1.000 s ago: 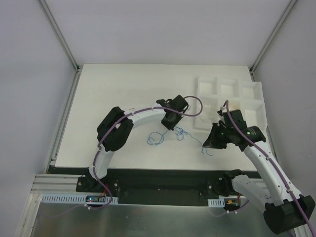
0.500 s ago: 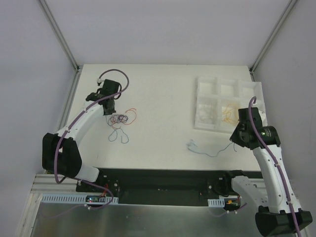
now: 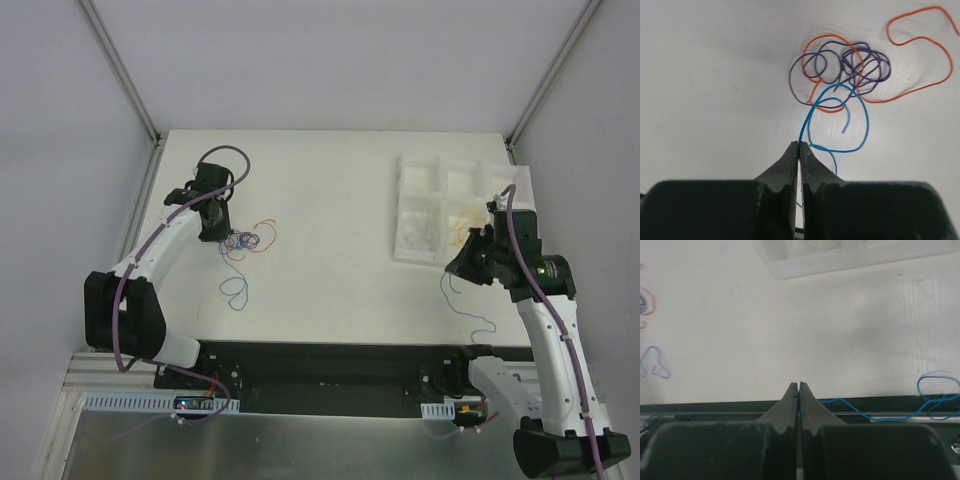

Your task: Untangle the cables

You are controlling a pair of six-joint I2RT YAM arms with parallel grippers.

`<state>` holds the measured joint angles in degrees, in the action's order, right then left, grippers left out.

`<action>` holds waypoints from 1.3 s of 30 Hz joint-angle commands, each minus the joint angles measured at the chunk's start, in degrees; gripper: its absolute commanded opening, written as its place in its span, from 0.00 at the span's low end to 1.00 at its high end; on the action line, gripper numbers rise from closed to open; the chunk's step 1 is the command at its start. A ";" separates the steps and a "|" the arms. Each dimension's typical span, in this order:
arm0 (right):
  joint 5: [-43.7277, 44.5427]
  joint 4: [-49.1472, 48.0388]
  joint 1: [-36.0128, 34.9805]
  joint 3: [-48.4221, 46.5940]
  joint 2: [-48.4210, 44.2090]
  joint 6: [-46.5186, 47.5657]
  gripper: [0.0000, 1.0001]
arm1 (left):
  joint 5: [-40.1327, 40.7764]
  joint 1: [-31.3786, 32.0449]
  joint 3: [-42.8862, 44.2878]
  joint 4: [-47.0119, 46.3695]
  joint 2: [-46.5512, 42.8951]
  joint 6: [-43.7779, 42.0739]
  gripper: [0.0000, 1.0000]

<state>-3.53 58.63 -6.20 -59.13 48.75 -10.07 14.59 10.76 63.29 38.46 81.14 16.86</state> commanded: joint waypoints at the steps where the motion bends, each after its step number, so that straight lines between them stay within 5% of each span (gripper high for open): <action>1: -14.56 -5.45 0.31 -7.91 -2.61 0.58 0.01 | -12.81 -0.22 2.98 0.13 3.31 0.80 0.00; 5: -20.45 -8.35 0.31 -11.79 -1.82 -1.97 0.00 | -23.18 -0.22 3.60 0.04 4.99 -2.09 0.01; 11: -28.80 -18.78 0.22 -6.02 -0.15 -10.57 0.01 | -32.25 -0.13 2.89 -3.39 1.39 -3.06 0.47; 15: -31.19 -23.65 -0.04 -1.87 0.99 -14.63 0.00 | -33.75 0.92 4.65 -3.30 0.33 -2.36 0.58; 26: -28.11 -19.61 -0.04 -2.12 6.44 -11.47 0.00 | -29.09 19.90 9.57 -3.65 4.02 0.80 0.61; 39: -14.60 -10.65 0.66 -27.24 13.21 -9.10 0.00 | -34.89 22.72 7.65 -4.27 -0.01 -2.27 0.67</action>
<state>-25.98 45.01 -6.20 -77.62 61.12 -20.71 -17.56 33.34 72.03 34.52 86.06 16.95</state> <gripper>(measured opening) 0.009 0.666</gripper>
